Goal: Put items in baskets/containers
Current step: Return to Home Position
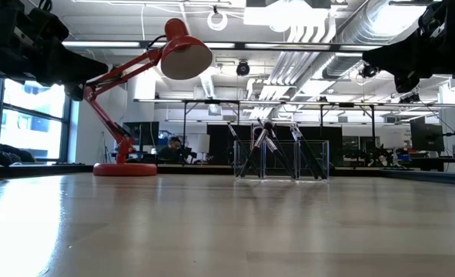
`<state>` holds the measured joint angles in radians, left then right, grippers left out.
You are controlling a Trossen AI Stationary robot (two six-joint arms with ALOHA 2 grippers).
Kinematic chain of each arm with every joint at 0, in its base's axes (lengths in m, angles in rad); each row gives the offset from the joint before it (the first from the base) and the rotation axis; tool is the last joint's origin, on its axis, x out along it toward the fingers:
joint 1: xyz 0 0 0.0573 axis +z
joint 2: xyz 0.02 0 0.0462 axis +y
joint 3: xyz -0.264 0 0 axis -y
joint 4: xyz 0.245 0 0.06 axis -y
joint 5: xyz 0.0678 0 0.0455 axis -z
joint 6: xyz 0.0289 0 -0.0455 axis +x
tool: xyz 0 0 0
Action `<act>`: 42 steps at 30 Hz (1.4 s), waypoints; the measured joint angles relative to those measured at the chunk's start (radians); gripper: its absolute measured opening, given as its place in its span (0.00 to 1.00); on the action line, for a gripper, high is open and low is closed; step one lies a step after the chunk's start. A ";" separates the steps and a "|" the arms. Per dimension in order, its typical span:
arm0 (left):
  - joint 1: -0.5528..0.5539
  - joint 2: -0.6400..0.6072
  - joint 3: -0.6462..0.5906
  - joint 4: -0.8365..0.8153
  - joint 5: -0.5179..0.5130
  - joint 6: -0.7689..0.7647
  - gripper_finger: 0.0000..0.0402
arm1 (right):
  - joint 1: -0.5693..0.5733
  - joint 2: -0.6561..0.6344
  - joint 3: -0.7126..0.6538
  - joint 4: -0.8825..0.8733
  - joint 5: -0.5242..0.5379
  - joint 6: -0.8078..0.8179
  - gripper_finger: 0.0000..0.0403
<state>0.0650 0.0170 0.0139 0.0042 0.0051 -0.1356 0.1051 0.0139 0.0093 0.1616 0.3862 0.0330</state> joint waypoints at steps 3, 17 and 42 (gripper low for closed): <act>0.000 0.000 0.000 0.000 0.001 0.000 0.00 | 0.000 0.000 0.000 -0.001 0.000 0.000 0.02; 0.000 0.000 0.000 -0.001 0.004 0.000 0.00 | 0.000 0.000 0.000 -0.002 0.000 0.000 0.01; 0.000 0.000 0.000 -0.001 0.004 0.000 0.00 | 0.000 0.000 0.000 -0.002 0.000 0.000 0.02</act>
<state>0.0650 0.0170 0.0139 0.0034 0.0086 -0.1357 0.1052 0.0139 0.0090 0.1597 0.3862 0.0329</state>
